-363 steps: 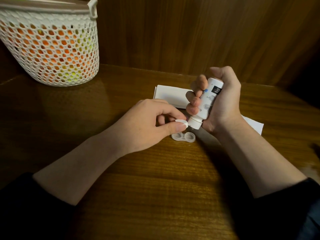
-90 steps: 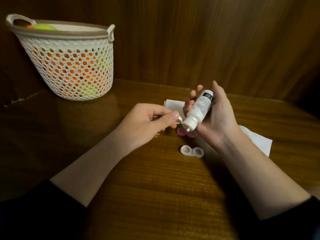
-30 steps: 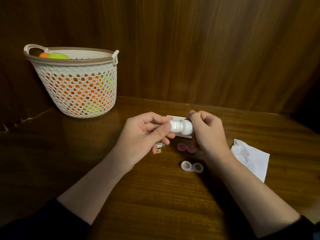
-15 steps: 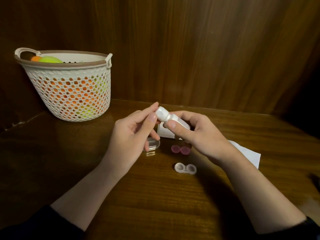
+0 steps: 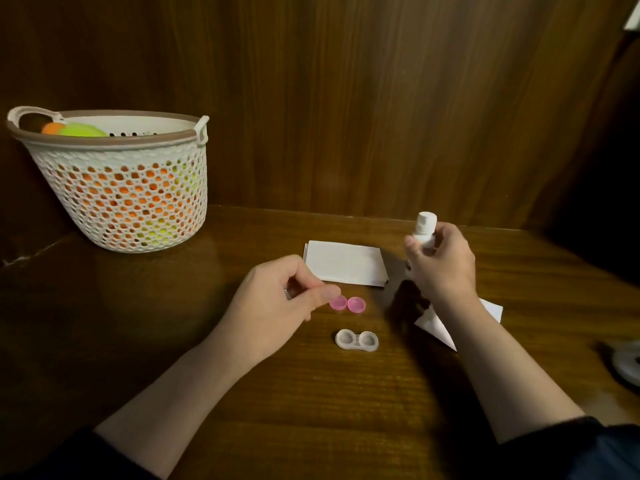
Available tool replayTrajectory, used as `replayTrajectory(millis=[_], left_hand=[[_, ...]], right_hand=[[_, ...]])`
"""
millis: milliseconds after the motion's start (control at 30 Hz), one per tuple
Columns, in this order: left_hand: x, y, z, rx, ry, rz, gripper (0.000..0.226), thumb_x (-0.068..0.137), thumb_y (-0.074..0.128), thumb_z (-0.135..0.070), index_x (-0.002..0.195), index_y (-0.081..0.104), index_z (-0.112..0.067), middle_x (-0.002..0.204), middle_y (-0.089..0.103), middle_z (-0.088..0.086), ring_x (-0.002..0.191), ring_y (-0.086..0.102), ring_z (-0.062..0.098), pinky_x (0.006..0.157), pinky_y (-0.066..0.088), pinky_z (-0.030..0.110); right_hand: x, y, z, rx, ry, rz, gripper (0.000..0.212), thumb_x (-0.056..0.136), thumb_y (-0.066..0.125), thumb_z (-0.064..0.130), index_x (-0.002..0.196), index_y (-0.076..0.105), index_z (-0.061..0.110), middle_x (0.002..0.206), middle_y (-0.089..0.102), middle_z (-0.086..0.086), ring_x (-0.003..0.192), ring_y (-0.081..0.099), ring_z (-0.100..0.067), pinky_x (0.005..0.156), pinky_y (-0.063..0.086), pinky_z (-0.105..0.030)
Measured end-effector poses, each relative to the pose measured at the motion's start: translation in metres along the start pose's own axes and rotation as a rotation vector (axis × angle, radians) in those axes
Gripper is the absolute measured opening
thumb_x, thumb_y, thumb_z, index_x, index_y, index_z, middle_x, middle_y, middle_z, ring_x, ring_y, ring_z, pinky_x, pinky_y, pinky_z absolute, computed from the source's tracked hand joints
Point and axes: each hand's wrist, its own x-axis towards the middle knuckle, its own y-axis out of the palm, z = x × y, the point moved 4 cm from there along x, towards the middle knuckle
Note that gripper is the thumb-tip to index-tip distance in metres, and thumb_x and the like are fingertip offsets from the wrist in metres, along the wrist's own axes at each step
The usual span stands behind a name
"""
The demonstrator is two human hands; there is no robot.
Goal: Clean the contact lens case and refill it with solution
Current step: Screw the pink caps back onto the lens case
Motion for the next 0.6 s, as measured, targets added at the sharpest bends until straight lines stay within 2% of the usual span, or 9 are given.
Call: replayTrajectory(millis=[67,167,267,333,400,433,533,600], left_hand=[[-0.001,0.002,0.000,0.009,0.006,0.031,0.017,0.095,0.069,-0.041,0.086,0.071,-0.028,0.073,0.072,-0.016,0.067,0.069,0.008,0.058,0.052,0.016],[-0.002,0.004,-0.004,-0.013,0.057,0.083,0.034,0.096,0.051,-0.052,0.086,0.072,-0.028,0.073,0.071,-0.015,0.066,0.069,0.010,0.059,0.051,0.015],[-0.004,0.007,-0.008,0.010,0.108,0.099,0.042,0.094,0.046,-0.059,0.073,0.068,-0.030,0.064,0.066,-0.010,0.064,0.067,0.012,0.060,0.053,0.022],[-0.004,0.010,-0.010,0.016,0.113,0.100,0.049,0.094,0.048,-0.061,0.059,0.061,-0.030,0.056,0.060,-0.006,0.059,0.063,0.014,0.061,0.055,0.032],[-0.005,0.012,-0.012,0.006,0.098,0.099,0.053,0.094,0.050,-0.061,0.052,0.056,-0.029,0.051,0.056,-0.004,0.053,0.059,0.014,0.063,0.055,0.042],[-0.005,0.012,-0.012,0.011,0.094,0.098,0.054,0.094,0.050,-0.061,0.051,0.057,-0.029,0.051,0.056,-0.005,0.053,0.059,0.013,0.063,0.056,0.042],[-0.006,0.010,-0.009,0.043,0.082,0.086,0.051,0.099,0.051,-0.057,0.057,0.063,-0.031,0.058,0.064,-0.008,0.064,0.067,0.010,0.064,0.052,0.025],[-0.005,0.009,-0.006,0.045,0.080,0.072,0.045,0.102,0.055,-0.049,0.063,0.066,-0.031,0.064,0.067,-0.011,0.069,0.068,0.007,0.063,0.048,0.015]], right_hand=[[0.001,0.002,-0.003,-0.023,0.033,0.002,0.046,0.102,0.074,0.028,0.143,0.055,0.016,0.135,0.068,-0.007,0.114,0.064,-0.023,0.089,0.056,-0.040],[0.001,0.003,-0.007,-0.048,0.067,0.004,0.044,0.103,0.072,0.022,0.142,0.054,0.015,0.135,0.067,-0.008,0.120,0.064,-0.028,0.090,0.054,-0.041],[0.002,0.004,-0.009,-0.064,0.111,0.022,0.040,0.102,0.071,0.016,0.139,0.054,0.017,0.127,0.066,-0.007,0.116,0.063,-0.026,0.093,0.059,-0.047],[0.001,0.004,-0.010,-0.055,0.123,0.035,0.042,0.101,0.071,0.016,0.139,0.052,0.018,0.124,0.065,-0.004,0.117,0.063,-0.028,0.093,0.060,-0.048],[-0.001,0.003,-0.008,-0.040,0.129,0.051,0.052,0.099,0.075,0.018,0.144,0.048,0.018,0.133,0.066,-0.008,0.123,0.064,-0.031,0.096,0.058,-0.048],[-0.002,0.003,-0.007,-0.027,0.135,0.058,0.061,0.097,0.078,0.021,0.148,0.044,0.019,0.140,0.064,-0.010,0.128,0.063,-0.033,0.099,0.057,-0.049],[-0.005,-0.003,0.001,-0.078,0.105,0.021,0.086,0.090,0.086,0.035,0.157,0.034,0.021,0.155,0.053,-0.012,0.145,0.048,-0.037,0.114,0.047,-0.055],[-0.012,-0.014,0.016,-0.182,-0.021,-0.123,0.085,0.089,0.085,0.041,0.156,0.036,0.020,0.155,0.050,-0.011,0.146,0.041,-0.036,0.116,0.039,-0.054]])
